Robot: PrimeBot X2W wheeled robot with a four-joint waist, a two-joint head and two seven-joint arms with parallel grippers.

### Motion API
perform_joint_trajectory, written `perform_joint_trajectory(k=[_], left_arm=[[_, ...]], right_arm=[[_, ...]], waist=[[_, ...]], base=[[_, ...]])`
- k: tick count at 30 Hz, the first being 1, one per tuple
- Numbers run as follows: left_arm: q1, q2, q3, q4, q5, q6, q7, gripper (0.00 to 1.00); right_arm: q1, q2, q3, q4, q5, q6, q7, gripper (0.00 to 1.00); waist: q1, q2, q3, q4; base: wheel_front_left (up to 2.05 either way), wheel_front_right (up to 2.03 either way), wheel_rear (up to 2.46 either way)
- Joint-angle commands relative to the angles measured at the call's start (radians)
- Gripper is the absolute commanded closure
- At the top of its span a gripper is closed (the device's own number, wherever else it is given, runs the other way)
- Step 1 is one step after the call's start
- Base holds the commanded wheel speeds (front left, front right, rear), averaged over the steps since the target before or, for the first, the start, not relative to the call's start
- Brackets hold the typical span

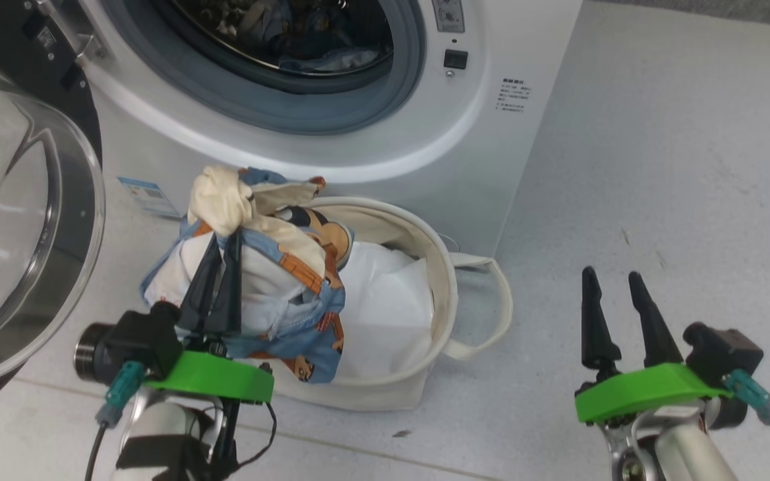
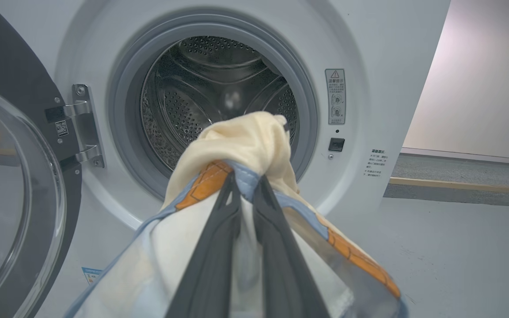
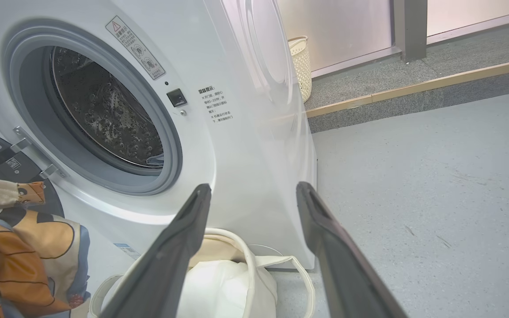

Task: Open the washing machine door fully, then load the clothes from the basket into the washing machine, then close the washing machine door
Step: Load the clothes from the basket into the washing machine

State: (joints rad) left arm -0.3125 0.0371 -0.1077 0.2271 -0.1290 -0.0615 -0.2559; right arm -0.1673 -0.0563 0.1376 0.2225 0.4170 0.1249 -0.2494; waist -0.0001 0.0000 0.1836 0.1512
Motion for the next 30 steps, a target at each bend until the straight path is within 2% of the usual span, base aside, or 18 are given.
perform_joint_trajectory(k=[1,19,24,30], left_arm=[[-0.002,0.013,0.025,-0.037,-0.009,0.006,-0.006,1.00],[0.006,0.013,0.001,-0.037,-0.014,0.025,-0.006,1.00],[-0.071,0.013,0.020,-0.028,0.005,0.009,-0.006,1.00],[-0.230,0.013,0.078,0.014,0.011,-0.021,-0.006,1.00]], right_arm=[[0.016,0.006,0.027,-0.021,0.008,0.006,-0.012,0.00],[0.031,0.006,0.039,-0.017,0.011,0.006,-0.012,0.00],[0.017,0.006,0.042,-0.026,-0.010,0.006,-0.012,0.00],[-0.023,0.006,0.039,-0.049,-0.036,0.006,-0.012,0.00]], waist=[[0.0001,0.0000,-0.018,0.000],[0.0001,0.0000,-0.045,-0.021],[0.0001,0.0000,0.016,-0.027],[0.0001,0.0000,0.154,-0.050]], base=[[0.00,0.00,0.00],[0.00,0.00,0.00],[0.00,0.00,0.00],[0.00,0.00,0.00]])
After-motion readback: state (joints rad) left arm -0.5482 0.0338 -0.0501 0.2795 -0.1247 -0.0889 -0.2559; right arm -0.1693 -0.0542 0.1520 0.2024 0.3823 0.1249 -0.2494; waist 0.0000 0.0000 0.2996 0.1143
